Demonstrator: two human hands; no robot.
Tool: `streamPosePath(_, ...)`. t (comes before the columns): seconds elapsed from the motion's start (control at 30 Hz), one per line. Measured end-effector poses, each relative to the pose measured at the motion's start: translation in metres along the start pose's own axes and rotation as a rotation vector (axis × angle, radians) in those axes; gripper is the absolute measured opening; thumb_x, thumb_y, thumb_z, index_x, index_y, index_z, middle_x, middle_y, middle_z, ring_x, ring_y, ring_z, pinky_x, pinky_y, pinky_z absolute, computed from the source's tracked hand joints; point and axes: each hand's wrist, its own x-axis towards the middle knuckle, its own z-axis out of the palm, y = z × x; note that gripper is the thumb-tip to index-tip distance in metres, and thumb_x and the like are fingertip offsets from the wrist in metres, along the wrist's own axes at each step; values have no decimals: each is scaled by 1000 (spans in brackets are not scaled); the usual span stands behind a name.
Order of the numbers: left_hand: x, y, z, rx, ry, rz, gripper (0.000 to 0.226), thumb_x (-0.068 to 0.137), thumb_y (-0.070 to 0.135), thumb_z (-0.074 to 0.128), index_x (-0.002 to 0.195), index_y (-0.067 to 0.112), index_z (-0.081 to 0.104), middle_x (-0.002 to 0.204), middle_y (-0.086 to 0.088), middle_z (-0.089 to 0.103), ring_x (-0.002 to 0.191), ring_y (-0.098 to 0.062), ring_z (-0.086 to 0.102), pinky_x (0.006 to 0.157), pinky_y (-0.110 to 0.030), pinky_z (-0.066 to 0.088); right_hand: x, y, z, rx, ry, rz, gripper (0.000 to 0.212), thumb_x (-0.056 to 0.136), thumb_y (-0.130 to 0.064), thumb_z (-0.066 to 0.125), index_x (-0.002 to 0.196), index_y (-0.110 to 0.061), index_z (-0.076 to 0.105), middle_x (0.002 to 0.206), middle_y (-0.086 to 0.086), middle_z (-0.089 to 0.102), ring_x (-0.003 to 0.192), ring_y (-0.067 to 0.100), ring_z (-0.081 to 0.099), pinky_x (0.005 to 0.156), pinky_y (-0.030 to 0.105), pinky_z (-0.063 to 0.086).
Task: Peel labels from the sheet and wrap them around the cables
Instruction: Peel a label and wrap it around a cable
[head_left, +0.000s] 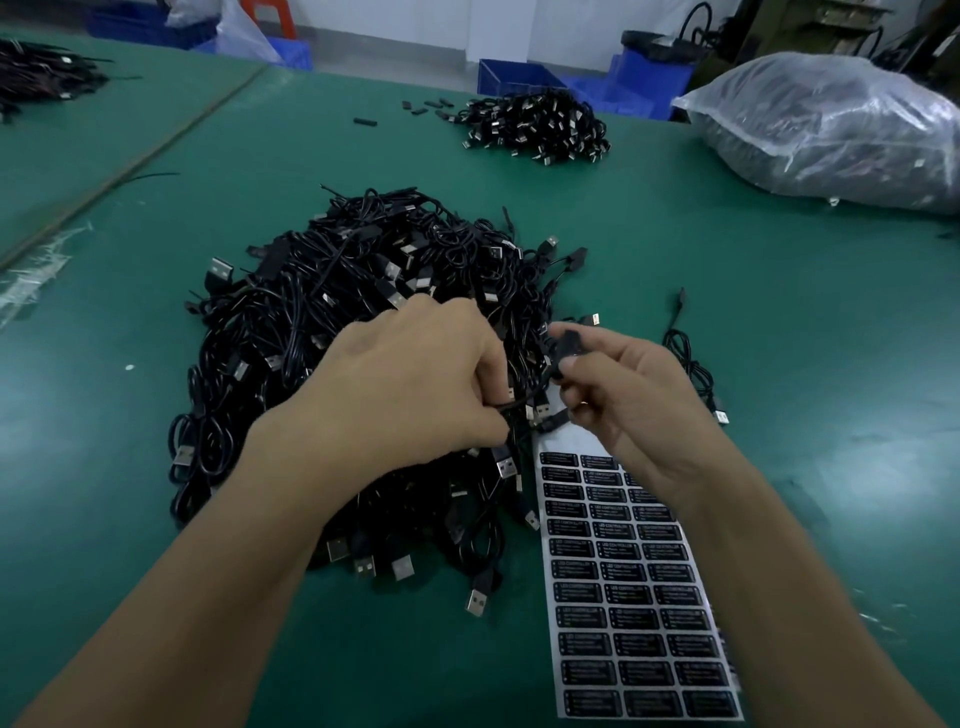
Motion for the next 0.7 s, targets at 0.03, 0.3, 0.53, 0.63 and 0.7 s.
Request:
streamPosePath(0.03,0,0,0,-17,-31,18,5,74,37,78,74,33,75,64,19,69,66,2,66,69,-34,59,-2,2,-2,10,-30,-12,31,92,9,55,111,-11,69,66,-3,64,55,8,55,53,17,43)
streamPosePath(0.3,14,3,28,-158,284,80,31,86,64,64,80,34,71,65,13,57,61,-2,55,58,-30,46,-12,-2,-13,61,-176,-146,20,74,-13,72,93,-13,73,74,11,73,59,17,67,56,21,51)
streamPosePath(0.53,22,0,48,-335,109,79,20,101,38,54,84,31,62,71,8,70,61,-8,67,63,-39,59,-10,1,-40,-138,92,-93,18,96,-16,63,89,-20,80,81,8,76,68,15,68,59,23,50)
streamPosePath(0.63,25,0,57,-191,130,62,25,104,44,42,89,32,56,69,9,67,61,-8,64,65,-38,56,-10,10,-64,-287,363,-13,15,97,-15,62,89,-17,75,76,0,73,73,15,65,61,26,51)
streamPosePath(0.7,27,-1,65,-28,149,63,32,106,48,30,98,28,54,68,8,58,61,-12,58,62,-37,50,-12,17,-75,-373,425,29,12,96,-18,63,89,-18,73,79,-2,70,78,16,65,67,29,54)
